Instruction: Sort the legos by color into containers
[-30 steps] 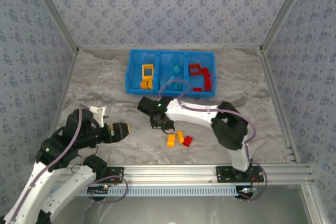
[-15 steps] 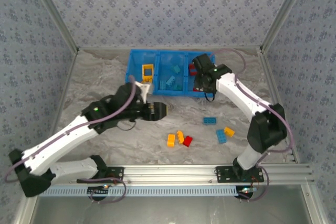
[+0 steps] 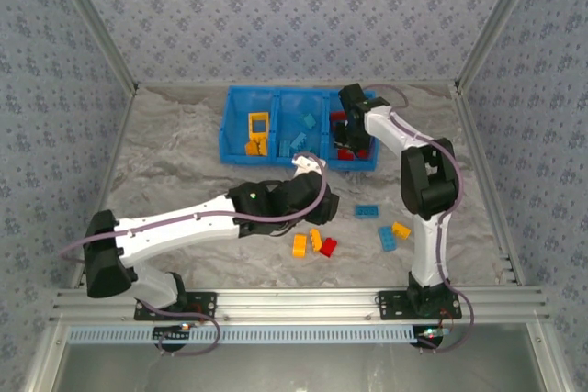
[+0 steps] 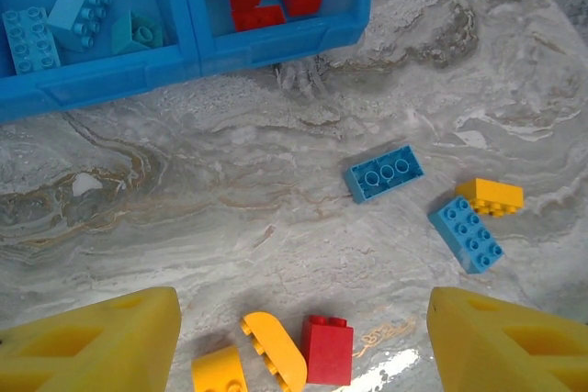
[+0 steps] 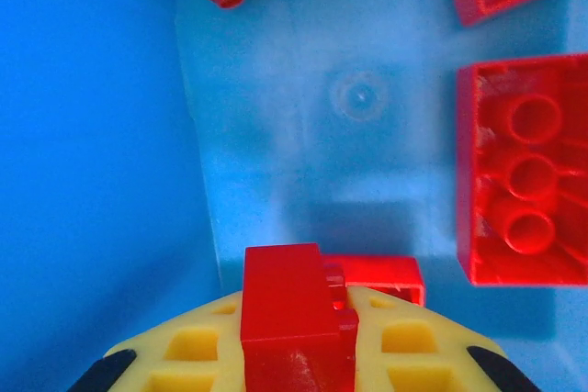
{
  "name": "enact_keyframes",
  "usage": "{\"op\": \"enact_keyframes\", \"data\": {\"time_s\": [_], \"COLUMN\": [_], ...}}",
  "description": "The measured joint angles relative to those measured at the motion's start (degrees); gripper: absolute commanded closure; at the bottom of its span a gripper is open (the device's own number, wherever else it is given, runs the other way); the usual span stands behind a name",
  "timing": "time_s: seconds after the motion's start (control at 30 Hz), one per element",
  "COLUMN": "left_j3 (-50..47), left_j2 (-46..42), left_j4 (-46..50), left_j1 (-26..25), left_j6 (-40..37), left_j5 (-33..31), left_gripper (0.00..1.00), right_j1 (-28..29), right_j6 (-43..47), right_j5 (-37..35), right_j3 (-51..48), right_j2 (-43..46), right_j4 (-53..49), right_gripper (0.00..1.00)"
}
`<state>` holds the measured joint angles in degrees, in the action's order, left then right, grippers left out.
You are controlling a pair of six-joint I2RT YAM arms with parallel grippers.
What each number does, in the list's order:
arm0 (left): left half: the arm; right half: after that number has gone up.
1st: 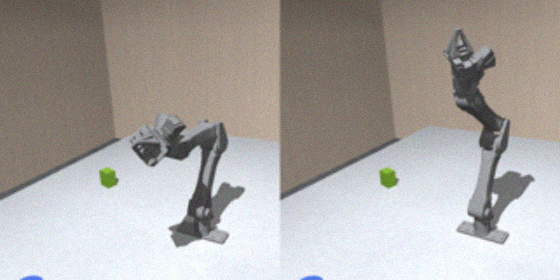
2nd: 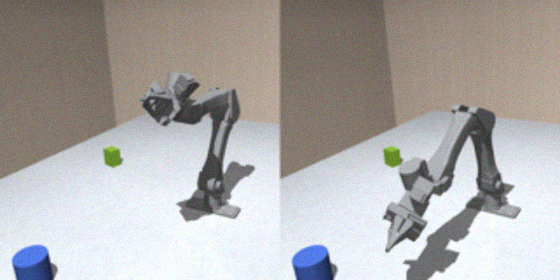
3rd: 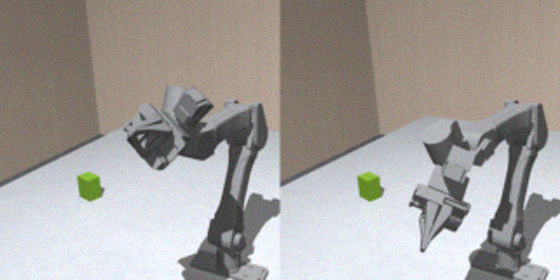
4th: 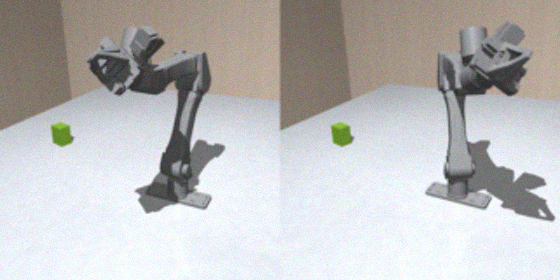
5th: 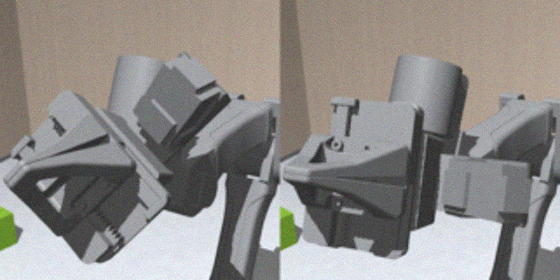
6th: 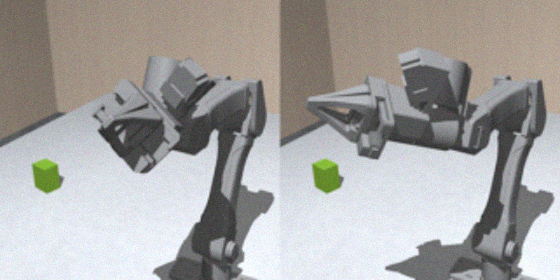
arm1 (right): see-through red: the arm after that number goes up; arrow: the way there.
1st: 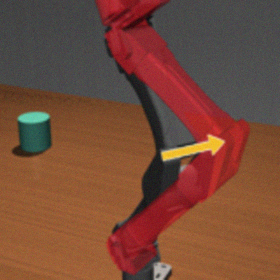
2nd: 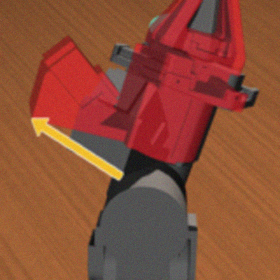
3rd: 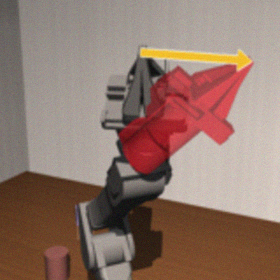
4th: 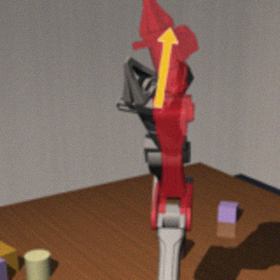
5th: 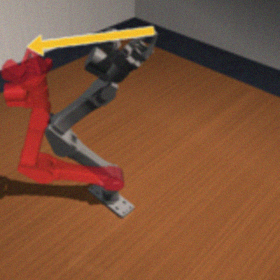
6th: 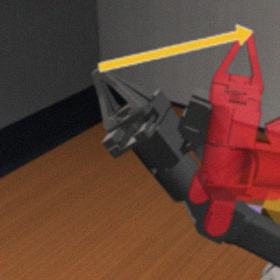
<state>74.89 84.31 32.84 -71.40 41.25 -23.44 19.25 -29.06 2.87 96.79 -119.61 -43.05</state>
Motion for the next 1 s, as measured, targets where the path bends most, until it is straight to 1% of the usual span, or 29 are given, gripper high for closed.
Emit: {"op": "enact_keyframes", "data": {"time_s": [0.1, 0.2, 0.37, 0.47, 0.63, 0.8, 0.93, 1.0], "left_j3": [1.3, 1.9, 2.2, 2.2, 2.2, 2.2, 2.2, 2.2], "left_j2": [1.4, 1.6, 1.6, 1.6, 1.6, 1.6, 1.5, 1.5], "left_j4": [0.1, 0.1, 0.2, 0.5, 1.3, 2.4, 3.9, 5.4], "left_j1": [-1.0, -1.4, -1.5, -2.0, -2.6, -2.6, -2.6, -2.2], "left_j6": [0.0, 0.0, -0.2, -0.2, -0.7, -1.4, -1.7, -1.2], "left_j5": [-0.8, -1.5, -1.7, -1.7, -1.7, -1.7, -1.7, -1.4], "left_gripper": [0.29, 0.28, 0.30, 0.31, 0.36, 0.38, 0.39, 0.38], "right_j1": [0.0, 0.0, 0.0, 0.0, 0.0, 0.0, 0.7, 1.9], "right_j6": [0.5, 0.6, 0.6, 0.6, 0.9, 1.3, 1.7, 1.7], "right_j5": [0.8, 1.0, -0.3, -1.4, -4.2, -7.3, -9.3, -9.8], "right_j3": [0.7, 0.7, 0.6, 0.5, 0.3, -3.4, -8.4, -12.0], "right_j2": [-0.9, -0.9, 0.4, 4.0, 13.7, 27.0, 39.2, 45.7], "right_j4": [-0.2, -0.5, -1.4, -2.3, -3.4, -3.7, -3.7, -3.1], "right_gripper": [0.60, 0.49, 0.42, 0.41, 0.41, 0.40, 0.40, 0.41]}}
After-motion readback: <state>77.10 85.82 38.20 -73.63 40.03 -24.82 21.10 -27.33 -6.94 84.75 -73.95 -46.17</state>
